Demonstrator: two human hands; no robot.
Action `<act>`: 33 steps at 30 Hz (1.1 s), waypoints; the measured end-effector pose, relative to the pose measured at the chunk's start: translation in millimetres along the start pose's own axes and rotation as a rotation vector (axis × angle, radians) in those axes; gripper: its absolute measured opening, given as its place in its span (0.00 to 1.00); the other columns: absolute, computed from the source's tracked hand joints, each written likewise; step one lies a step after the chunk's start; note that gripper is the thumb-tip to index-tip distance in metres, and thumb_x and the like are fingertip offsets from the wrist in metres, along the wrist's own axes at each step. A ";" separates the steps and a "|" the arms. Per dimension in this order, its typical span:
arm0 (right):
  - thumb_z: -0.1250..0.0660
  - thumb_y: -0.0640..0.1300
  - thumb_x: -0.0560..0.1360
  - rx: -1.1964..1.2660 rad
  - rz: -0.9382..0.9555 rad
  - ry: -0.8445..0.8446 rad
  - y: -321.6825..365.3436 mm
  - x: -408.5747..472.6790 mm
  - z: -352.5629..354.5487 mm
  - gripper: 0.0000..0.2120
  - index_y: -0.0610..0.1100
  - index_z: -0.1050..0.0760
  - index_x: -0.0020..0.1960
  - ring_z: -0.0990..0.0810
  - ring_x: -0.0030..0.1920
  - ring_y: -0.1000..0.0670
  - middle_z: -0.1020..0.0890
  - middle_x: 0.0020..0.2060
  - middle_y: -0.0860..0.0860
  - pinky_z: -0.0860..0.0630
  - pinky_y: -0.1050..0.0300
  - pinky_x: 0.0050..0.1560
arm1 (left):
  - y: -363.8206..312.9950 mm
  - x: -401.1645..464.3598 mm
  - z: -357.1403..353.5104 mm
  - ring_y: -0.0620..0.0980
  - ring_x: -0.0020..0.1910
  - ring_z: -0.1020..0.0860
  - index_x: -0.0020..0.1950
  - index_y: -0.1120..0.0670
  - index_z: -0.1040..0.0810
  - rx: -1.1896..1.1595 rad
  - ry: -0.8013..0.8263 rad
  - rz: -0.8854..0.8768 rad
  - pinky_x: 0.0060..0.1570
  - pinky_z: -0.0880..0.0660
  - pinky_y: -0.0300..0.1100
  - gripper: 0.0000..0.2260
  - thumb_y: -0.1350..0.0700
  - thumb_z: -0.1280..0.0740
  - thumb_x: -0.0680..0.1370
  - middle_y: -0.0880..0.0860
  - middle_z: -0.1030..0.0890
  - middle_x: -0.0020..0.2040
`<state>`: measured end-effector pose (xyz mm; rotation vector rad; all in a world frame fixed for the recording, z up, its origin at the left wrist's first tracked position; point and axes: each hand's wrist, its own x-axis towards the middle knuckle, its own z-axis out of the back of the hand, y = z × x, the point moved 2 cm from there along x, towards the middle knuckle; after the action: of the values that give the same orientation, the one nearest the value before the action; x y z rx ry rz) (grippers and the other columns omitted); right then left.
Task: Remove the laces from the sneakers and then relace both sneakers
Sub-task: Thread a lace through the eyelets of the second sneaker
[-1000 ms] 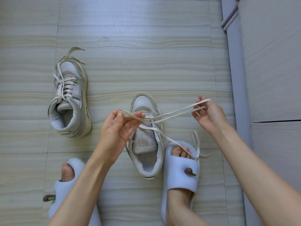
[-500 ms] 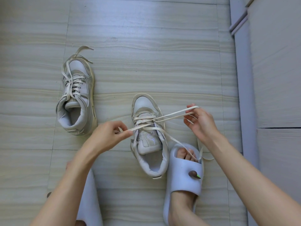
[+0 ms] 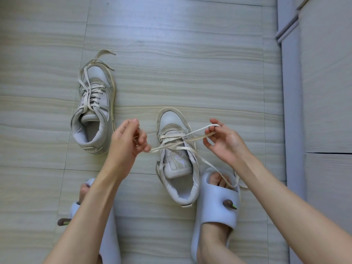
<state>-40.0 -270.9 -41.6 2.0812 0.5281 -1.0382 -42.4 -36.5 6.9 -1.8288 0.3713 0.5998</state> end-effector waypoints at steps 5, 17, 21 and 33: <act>0.45 0.39 0.75 -0.132 -0.007 0.025 -4.9 -2.9 8.6 0.10 0.44 0.26 0.47 0.25 0.32 0.53 0.27 0.26 0.52 0.33 0.58 0.40 | 13.0 2.2 16.0 0.39 0.27 0.28 0.42 0.54 0.28 0.979 -0.002 -0.087 0.34 0.30 0.41 0.10 0.49 0.36 0.77 0.49 0.19 0.34; 0.33 0.48 0.75 -0.898 0.175 0.058 -1.4 0.6 -6.0 0.09 0.46 0.21 0.38 0.24 0.31 0.56 0.22 0.24 0.53 0.30 0.59 0.44 | 2.4 -5.9 -9.2 0.36 0.46 0.21 0.29 0.49 0.27 0.574 0.210 -0.008 0.45 0.31 0.37 0.16 0.54 0.35 0.78 0.45 0.16 0.45; 0.33 0.44 0.76 -0.873 0.196 0.060 -5.4 -3.0 -4.4 0.05 0.48 0.23 0.41 0.22 0.43 0.54 0.19 0.36 0.54 0.26 0.59 0.46 | -13.8 0.4 -9.7 0.56 0.46 0.18 0.33 0.54 0.27 -0.089 0.280 0.005 0.53 0.23 0.48 0.13 0.54 0.40 0.78 0.54 0.17 0.37; 0.31 0.46 0.73 -1.370 0.348 0.239 -34.7 -14.5 -39.6 0.07 0.50 0.28 0.40 0.29 0.36 0.60 0.26 0.35 0.58 0.34 0.69 0.37 | 29.9 -2.3 -8.1 0.52 0.44 0.24 0.36 0.51 0.25 1.227 -0.054 -0.035 0.39 0.36 0.42 0.11 0.47 0.33 0.75 0.50 0.23 0.36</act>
<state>-50.5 -218.8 -29.1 0.9687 0.6799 -0.0597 -58.3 -54.1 -13.2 -0.6364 0.5114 0.2632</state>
